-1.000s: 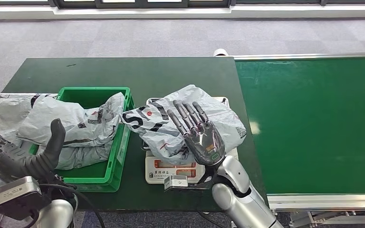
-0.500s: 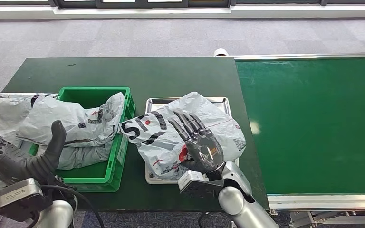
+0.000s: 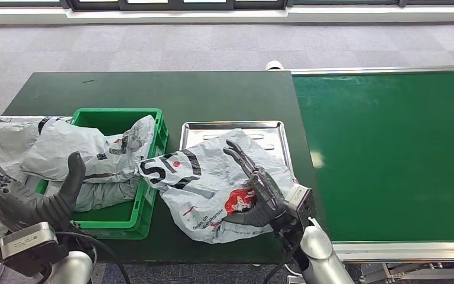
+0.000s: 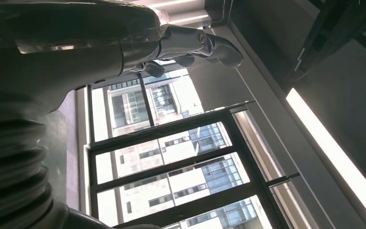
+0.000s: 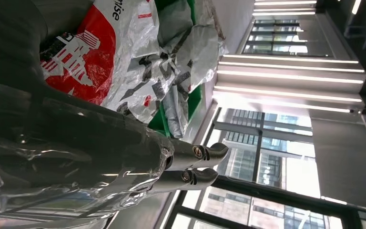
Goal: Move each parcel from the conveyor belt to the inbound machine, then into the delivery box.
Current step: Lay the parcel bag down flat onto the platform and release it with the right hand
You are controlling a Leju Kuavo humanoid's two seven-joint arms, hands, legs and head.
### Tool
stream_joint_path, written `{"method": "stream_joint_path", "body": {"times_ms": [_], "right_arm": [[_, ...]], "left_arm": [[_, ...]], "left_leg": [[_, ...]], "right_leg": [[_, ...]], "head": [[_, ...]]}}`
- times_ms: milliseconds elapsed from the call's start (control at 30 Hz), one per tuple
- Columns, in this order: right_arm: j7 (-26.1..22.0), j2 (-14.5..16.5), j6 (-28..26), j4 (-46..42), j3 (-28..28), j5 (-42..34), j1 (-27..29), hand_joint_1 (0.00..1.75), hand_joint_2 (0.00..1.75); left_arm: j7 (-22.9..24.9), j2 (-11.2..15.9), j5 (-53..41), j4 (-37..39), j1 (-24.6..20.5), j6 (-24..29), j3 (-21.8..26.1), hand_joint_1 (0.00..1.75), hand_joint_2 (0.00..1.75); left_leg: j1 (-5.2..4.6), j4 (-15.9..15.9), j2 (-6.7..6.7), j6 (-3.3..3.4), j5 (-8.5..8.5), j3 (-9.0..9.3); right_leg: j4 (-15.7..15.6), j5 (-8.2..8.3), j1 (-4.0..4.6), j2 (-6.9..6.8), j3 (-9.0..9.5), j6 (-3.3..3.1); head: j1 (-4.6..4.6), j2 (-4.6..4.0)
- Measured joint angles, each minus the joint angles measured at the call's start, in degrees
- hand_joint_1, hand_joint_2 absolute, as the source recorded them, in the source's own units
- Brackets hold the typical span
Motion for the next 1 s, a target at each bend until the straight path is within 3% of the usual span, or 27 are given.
{"method": "stream_joint_path", "body": {"times_ms": [300,633,867,1000], "right_arm": [[0.2,0.1,0.8,0.0,-1.6,-1.3,0.3,0.0,1.75],[3.0,0.2,5.4,0.0,-3.0,-14.5,1.2,0.0,1.75],[0.5,0.1,-2.7,-2.2,-4.3,-9.1,2.5,0.0,1.75],[0.1,-0.1,-3.7,-3.4,-5.0,-8.2,3.1,0.0,1.75]], "left_arm": [[0.0,0.0,0.0,0.2,0.0,0.0,0.0,0.0,1.75],[0.1,-0.1,-0.2,0.2,0.3,0.0,0.0,0.0,1.75],[1.0,0.0,-1.4,0.3,1.0,0.0,-0.5,0.0,1.75],[1.4,0.0,-2.0,0.4,1.0,0.0,-1.1,0.0,1.75]], "left_leg": [[0.0,0.0,0.0,0.0,0.0,0.0],[0.0,0.0,0.0,0.0,0.0,0.0],[0.0,0.0,0.0,0.0,0.0,0.0],[0.0,0.0,0.02,-0.01,-0.01,0.0]], "right_leg": [[0.0,0.0,0.0,0.0,0.0,0.0],[0.0,0.0,0.0,0.0,0.0,0.0],[0.0,0.0,0.0,0.01,-0.01,0.0],[0.0,0.0,0.0,0.01,-0.02,0.0]], "head": [[0.0,0.0],[0.0,0.01],[0.0,0.01],[0.0,0.0]]}}
